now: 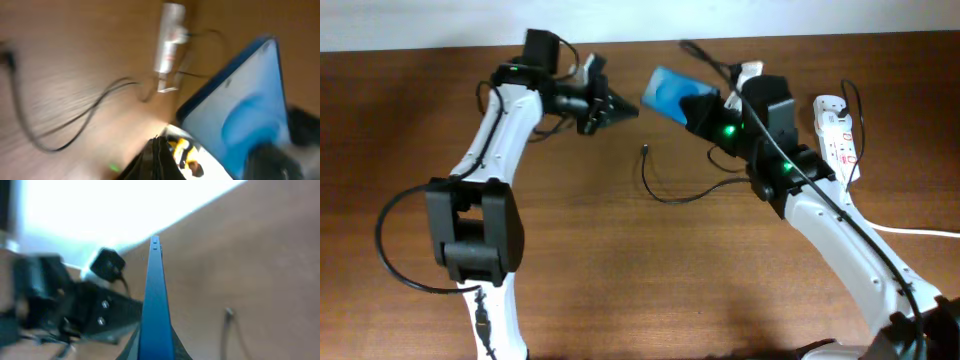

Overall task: Plug charger to phone and switch on socket
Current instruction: 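Raise the phone upright with the left gripper, bottom port facing down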

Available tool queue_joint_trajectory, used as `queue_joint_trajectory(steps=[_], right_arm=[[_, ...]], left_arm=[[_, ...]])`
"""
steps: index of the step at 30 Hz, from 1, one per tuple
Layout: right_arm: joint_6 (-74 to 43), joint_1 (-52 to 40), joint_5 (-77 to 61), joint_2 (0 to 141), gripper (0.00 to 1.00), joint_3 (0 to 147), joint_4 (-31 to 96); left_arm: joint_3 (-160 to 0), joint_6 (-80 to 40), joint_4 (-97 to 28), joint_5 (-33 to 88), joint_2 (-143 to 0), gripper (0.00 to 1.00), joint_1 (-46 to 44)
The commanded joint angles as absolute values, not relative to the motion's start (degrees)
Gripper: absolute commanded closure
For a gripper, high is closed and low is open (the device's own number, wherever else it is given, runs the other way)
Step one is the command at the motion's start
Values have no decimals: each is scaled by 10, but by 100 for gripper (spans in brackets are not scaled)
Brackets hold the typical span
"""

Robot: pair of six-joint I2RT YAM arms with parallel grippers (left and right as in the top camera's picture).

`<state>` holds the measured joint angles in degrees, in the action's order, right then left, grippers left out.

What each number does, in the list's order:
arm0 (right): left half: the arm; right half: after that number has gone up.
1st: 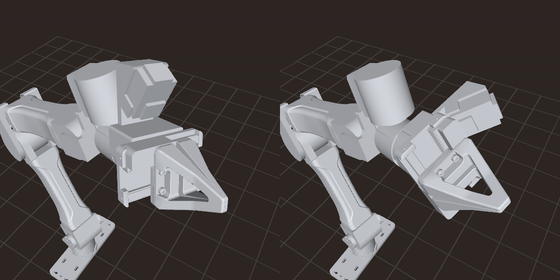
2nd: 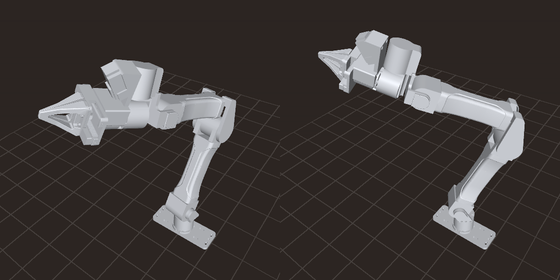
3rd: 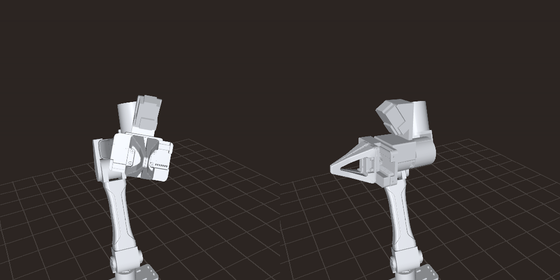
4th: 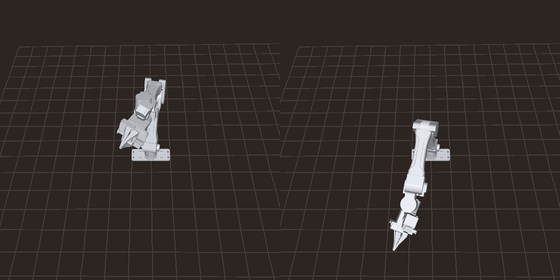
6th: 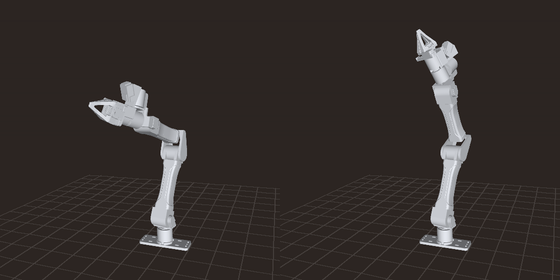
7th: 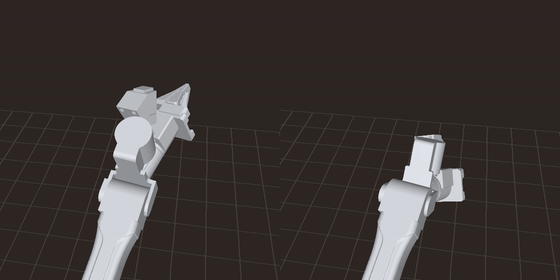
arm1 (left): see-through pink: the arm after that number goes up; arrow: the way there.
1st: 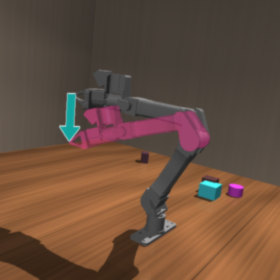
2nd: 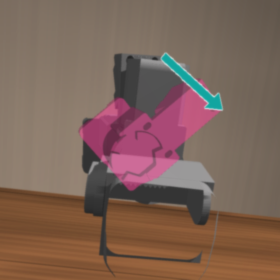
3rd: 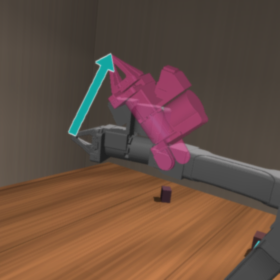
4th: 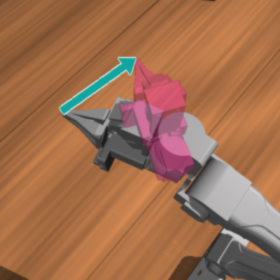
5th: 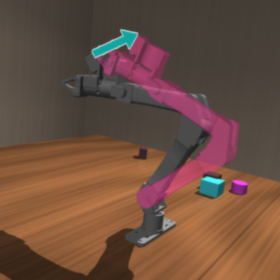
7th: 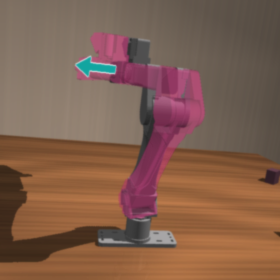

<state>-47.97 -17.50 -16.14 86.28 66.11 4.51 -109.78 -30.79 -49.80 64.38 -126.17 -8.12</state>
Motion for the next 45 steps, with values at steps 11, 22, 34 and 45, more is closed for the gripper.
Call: queue_joint_trajectory(steps=[11,22,34,45], right_arm=[[-815,-218,-53,936,96,669,-130],[-816,-247,-48,943,96,669,-166],[-906,-255,-53,943,96,669,-180],[-905,-265,-57,943,96,669,-189]], left_arm=[[-1106,-248,-457,886,-1266,81,-52],[-1106,-447,-314,762,-1266,75,-59],[-1106,-701,-96,665,-1266,76,-105],[-1106,-794,-16,580,-1266,92,-107]])
